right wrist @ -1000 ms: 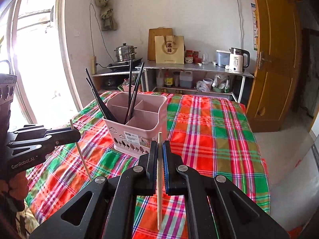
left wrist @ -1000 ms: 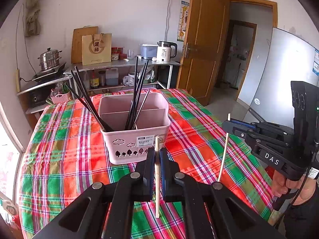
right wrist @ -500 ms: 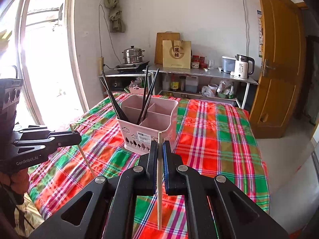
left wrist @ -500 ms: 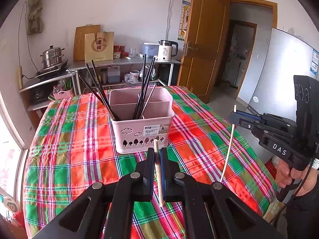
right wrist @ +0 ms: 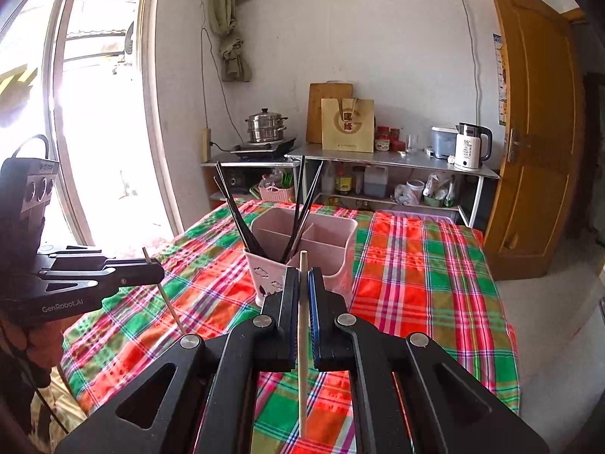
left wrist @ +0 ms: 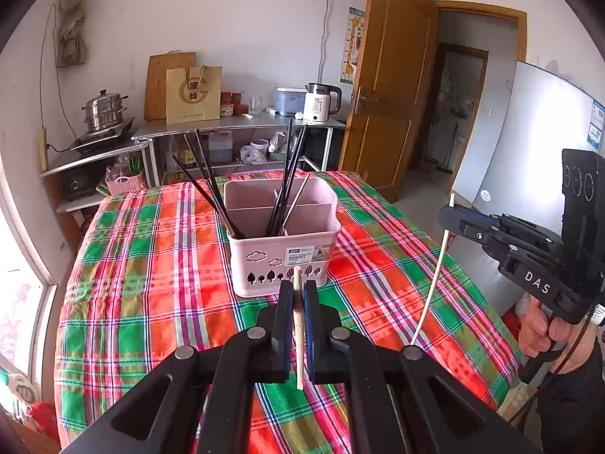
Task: Organize utensils
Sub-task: 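Lift both light chopsticks over the basket and lower them into it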
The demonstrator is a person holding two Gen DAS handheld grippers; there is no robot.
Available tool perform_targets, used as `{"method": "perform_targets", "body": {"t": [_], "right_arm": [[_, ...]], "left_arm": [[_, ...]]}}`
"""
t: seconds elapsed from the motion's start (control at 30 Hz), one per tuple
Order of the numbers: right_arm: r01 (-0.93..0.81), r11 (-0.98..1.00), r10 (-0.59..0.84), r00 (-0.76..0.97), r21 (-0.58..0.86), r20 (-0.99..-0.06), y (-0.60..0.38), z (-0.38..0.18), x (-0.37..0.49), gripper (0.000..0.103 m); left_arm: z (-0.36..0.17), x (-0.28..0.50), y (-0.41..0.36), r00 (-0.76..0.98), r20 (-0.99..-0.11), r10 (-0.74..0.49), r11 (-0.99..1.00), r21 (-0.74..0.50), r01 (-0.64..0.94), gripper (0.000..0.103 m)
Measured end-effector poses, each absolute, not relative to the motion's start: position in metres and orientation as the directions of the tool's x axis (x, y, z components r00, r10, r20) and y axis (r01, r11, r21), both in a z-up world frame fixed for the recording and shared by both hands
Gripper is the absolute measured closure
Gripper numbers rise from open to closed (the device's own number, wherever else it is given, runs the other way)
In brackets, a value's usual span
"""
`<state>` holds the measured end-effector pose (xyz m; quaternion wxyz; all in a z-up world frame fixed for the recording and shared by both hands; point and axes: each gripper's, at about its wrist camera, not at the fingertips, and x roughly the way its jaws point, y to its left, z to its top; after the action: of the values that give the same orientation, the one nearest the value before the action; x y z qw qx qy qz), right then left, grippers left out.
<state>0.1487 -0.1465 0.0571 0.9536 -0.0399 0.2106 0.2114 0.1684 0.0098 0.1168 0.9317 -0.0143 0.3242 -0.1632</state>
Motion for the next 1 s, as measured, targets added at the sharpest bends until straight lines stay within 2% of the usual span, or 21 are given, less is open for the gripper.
{"method": "perform_targets", "body": {"t": [0.43, 1.0], "right_arm": [[-0.429, 0.901, 0.422, 0.829, 0.067, -0.367, -0.133, 0.062, 0.182, 0.098], [-0.441, 0.889, 0.457, 0.847, 0.122, -0.273, -0.107, 0.104, 0.247, 0.098]], "left_arm": [[0.138, 0.206, 0.022, 0.733, -0.601, -0.319, 0.946, -0.160, 0.280, 0.098], [0.217, 0.275, 0.038, 0.814, -0.485, -0.319, 0.948, -0.168, 0.271, 0.098]]}}
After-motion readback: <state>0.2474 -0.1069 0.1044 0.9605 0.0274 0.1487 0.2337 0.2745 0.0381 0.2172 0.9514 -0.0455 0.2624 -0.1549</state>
